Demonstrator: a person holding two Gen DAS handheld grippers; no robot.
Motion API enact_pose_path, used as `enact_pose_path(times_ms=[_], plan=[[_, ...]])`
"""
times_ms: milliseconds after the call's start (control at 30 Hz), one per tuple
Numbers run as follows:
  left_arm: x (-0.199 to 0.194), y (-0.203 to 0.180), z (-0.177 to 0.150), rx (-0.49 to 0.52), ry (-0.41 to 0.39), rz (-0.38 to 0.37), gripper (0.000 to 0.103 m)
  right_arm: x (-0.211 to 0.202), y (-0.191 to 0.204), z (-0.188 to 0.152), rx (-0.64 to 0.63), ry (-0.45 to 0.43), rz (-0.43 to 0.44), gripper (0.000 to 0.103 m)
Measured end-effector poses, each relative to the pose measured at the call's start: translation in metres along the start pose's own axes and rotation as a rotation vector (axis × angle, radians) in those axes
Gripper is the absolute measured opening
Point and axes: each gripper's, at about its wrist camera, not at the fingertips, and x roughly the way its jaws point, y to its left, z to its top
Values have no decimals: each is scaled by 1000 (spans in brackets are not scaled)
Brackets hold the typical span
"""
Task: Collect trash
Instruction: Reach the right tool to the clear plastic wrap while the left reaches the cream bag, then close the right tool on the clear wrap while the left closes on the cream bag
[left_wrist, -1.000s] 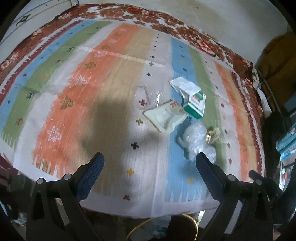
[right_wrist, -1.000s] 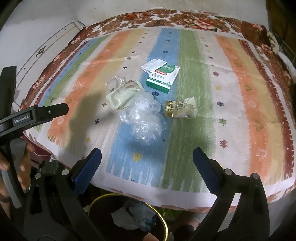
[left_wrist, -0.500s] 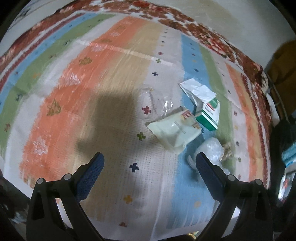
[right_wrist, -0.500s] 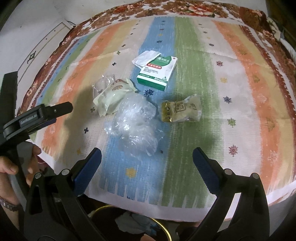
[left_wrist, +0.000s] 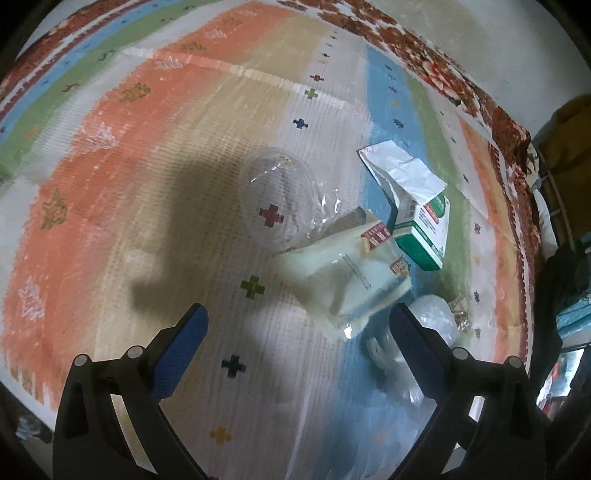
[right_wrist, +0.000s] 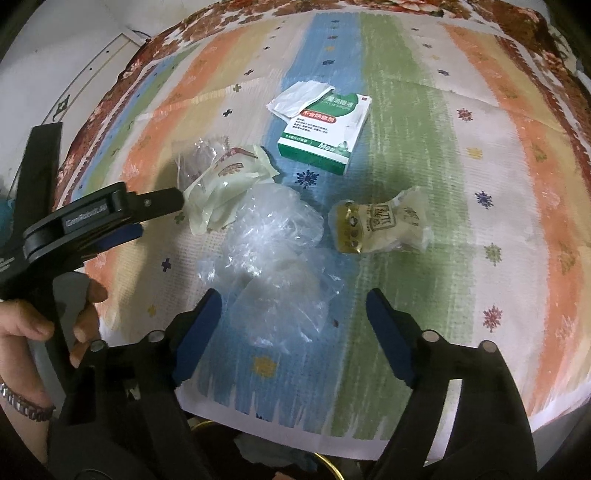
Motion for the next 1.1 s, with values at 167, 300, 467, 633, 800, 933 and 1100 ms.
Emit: enact_pose_path(times_ms=[167,300,467,633,800,933,1100], plan=[[17,4,3,21,20,-23,89,14,2,7,-20,38,18,54],[26,7,5,6,45,-79,82,23,2,11,-15,72,33,41],[32,5,10,-14,58,-137,68,30,3,13,-37,86,41,38],[40,-2,10,-15,91,-173,46,31,0,13,-40,92,36,36],[45,-2,10,-3,92,-168,27,31,0,11,-52,97,18,36],[40,-3,13,8,73,-168,18,30,-1,11,-59,99,11,35],[22,-7,16,21,40,-185,11,27,-2,11,-66,99,-12,33]])
